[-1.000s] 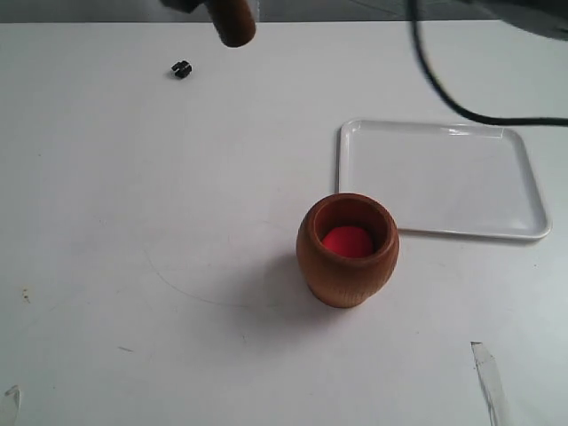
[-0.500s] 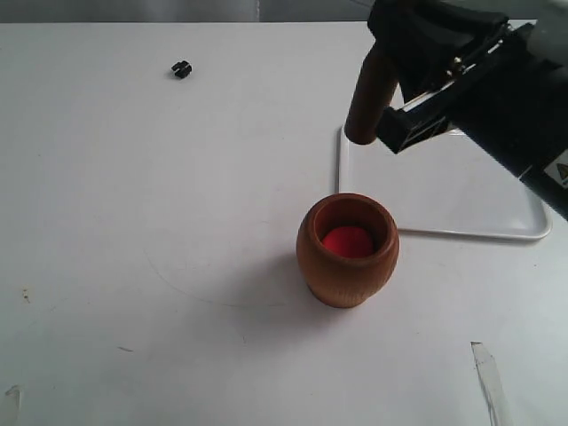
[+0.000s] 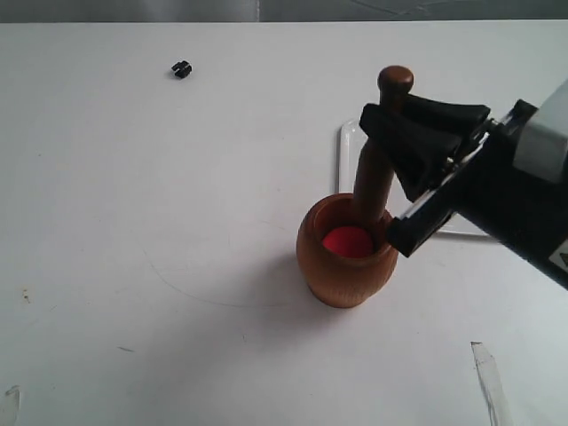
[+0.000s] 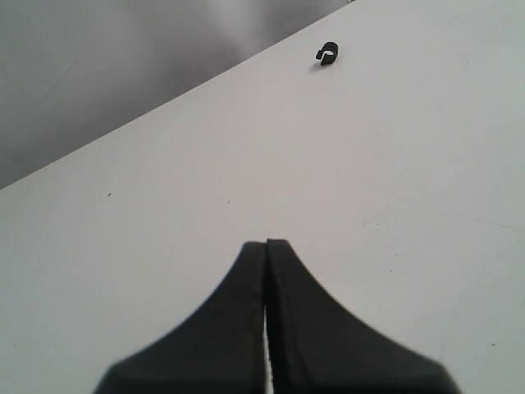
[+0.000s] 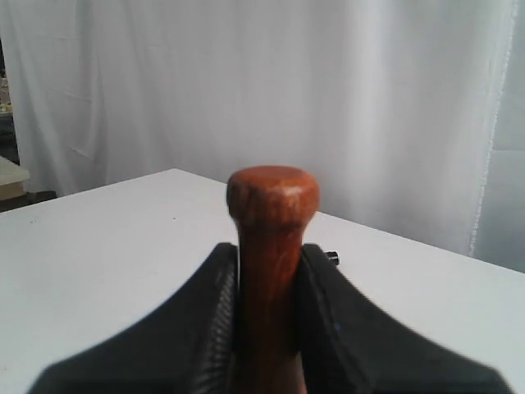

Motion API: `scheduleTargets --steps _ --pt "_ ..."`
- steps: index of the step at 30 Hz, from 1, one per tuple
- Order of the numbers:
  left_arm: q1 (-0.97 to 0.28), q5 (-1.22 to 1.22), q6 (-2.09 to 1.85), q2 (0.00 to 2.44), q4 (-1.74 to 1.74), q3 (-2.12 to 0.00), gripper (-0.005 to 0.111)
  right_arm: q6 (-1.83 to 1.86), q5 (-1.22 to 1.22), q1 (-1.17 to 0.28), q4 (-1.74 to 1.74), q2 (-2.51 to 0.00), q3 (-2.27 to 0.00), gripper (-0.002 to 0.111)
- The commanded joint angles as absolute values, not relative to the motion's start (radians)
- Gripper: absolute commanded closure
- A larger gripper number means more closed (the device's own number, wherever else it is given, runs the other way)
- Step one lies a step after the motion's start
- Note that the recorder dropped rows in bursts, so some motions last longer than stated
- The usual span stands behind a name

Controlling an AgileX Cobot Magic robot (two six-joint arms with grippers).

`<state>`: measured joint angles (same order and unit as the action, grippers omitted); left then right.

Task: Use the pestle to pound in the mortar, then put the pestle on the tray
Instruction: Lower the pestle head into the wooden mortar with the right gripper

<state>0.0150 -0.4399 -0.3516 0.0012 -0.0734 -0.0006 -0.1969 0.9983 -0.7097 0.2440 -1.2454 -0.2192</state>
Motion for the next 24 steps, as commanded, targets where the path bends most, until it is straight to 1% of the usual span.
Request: scheduleTargets --steps 1,7,13,17,20,24 --pt "0.007 -0.437 -0.343 0.000 -0.066 0.000 0.107 -0.146 1.077 -0.708 0.256 -1.273 -0.184 0.108" --pt "0.007 -0.437 -0.343 0.000 -0.066 0.000 0.107 -0.132 1.221 -0.708 0.256 -1.429 -0.194 0.108" --pt "0.007 -0.437 -0.343 0.000 -0.066 0.000 0.107 -0.130 1.221 -0.708 0.287 -1.636 -0.218 0.108" --pt "0.007 -0.437 -0.343 0.000 -0.066 0.000 0.107 -0.137 1.221 -0.708 0.309 -1.723 -0.223 0.108" --pt "0.007 -0.437 -0.343 0.000 -0.066 0.000 0.107 -0.112 1.221 -0.708 0.292 -1.747 -0.223 0.108" --pt "0.007 -0.437 -0.343 0.000 -0.066 0.000 0.107 -0.063 1.221 -0.708 0.272 -1.671 -0.223 0.108"
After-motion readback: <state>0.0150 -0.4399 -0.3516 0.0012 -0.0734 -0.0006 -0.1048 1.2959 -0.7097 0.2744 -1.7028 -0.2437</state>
